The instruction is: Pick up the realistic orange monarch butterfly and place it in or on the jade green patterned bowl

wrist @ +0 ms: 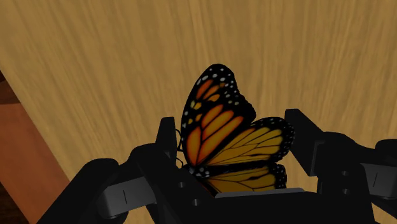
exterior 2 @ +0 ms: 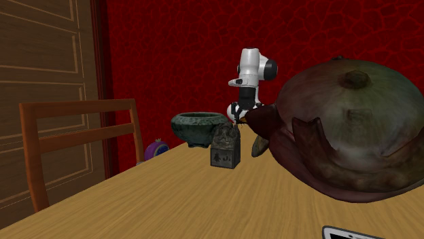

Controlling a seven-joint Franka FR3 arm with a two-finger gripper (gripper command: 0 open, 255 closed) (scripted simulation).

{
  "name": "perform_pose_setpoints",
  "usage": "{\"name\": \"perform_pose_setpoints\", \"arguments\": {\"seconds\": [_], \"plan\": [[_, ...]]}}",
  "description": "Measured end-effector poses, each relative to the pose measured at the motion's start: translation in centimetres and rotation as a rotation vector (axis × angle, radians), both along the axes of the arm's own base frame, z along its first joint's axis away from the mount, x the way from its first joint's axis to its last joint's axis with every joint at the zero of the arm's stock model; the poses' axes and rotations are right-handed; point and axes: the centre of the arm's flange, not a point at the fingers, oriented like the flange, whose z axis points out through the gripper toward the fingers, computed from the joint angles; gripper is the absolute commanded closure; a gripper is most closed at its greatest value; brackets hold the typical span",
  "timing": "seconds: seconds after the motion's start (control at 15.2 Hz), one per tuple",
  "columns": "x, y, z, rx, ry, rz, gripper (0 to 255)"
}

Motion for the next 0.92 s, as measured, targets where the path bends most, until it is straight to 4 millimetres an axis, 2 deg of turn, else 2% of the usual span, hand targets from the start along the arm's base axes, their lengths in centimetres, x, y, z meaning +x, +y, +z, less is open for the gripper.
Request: {"name": "perform_pose_setpoints", "arguments": {"seconds": [0.92], "plan": [[0.2,0.0,7.1,0.0,0.0,0.0,255]]}}
